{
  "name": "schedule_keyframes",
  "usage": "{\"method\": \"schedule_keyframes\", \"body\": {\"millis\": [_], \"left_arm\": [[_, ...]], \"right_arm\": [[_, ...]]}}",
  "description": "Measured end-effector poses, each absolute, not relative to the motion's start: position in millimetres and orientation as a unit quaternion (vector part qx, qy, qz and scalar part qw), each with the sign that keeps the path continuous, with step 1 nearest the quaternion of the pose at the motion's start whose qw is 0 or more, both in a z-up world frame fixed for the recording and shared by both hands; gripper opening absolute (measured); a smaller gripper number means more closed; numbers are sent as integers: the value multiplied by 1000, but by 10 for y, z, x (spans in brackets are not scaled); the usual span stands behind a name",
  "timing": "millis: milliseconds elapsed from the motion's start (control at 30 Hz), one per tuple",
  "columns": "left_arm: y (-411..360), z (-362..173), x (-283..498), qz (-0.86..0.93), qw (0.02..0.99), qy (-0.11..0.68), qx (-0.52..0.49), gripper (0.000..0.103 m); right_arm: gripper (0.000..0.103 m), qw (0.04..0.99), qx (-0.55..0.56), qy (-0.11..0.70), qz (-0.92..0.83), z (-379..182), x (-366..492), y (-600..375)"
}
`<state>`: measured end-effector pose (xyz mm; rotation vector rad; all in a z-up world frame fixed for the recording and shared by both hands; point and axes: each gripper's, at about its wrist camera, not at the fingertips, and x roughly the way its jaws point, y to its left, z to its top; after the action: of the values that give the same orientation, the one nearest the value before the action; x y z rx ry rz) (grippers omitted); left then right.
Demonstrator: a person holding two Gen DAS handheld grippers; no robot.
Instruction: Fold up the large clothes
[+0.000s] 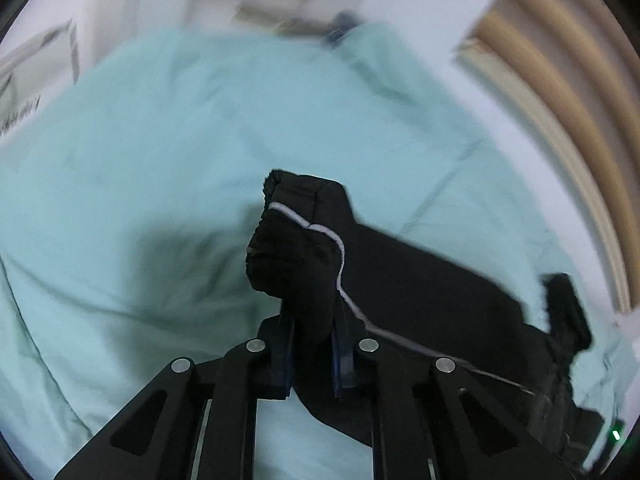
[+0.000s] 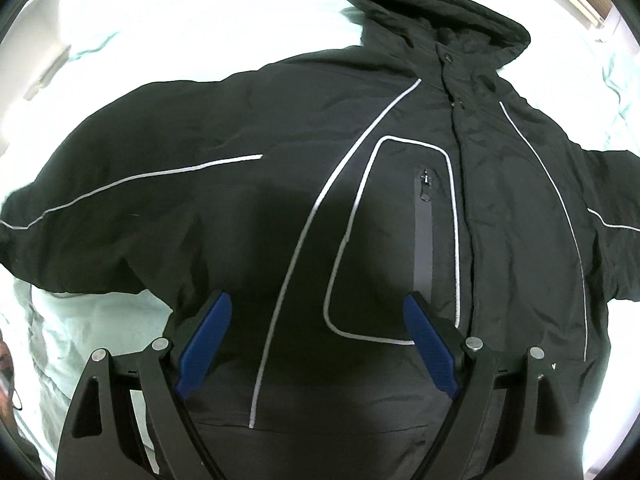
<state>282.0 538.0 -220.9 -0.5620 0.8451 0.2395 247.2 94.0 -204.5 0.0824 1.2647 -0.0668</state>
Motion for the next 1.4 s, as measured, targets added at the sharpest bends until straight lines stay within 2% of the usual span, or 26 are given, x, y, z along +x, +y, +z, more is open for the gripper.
{"method": "schedule_keyframes", "body": {"millis": [233,467,700,800,1000,1100,1167,1200,1267,1333,1400], "left_arm": [[4575,-1329,2729,-3,912,346,-222,12],[3195,-975,2959,-185,906,338,-177,11],[1665,-1368,3240,-336,841,398,-145,11],[1080,-1859,3371,-340,819,451,-104,11],[759,-2756,3557,-299,782,542,-79,15],[852,-2856,3596,-310,763,556,-112,21],[932,-2815,3581,-326,746,568,-124,35],[960,-2791,3559,-338,734,574,-132,45],[1034,-2691,3552,-354,727,571,-142,52],[1153,-2525,3473,-355,734,563,-137,64],[1281,-2373,3419,-354,741,554,-134,65]], "right_arm": [[89,816,51,575,-35,-1956,2393,790],[89,823,81,559,-69,-1810,2169,306],[89,823,108,542,-132,-1709,1912,-369],[89,815,124,543,-159,-1768,1822,-646],[89,796,151,556,-185,-1975,1682,-975],[89,793,149,561,-185,-2050,1673,-1020],[89,795,148,561,-179,-2076,1711,-1015],[89,797,148,559,-175,-2079,1727,-1020],[89,804,148,552,-163,-2055,1785,-996],[89,810,153,546,-151,-2024,1852,-961],[89,816,163,539,-131,-1996,1933,-915]]}}
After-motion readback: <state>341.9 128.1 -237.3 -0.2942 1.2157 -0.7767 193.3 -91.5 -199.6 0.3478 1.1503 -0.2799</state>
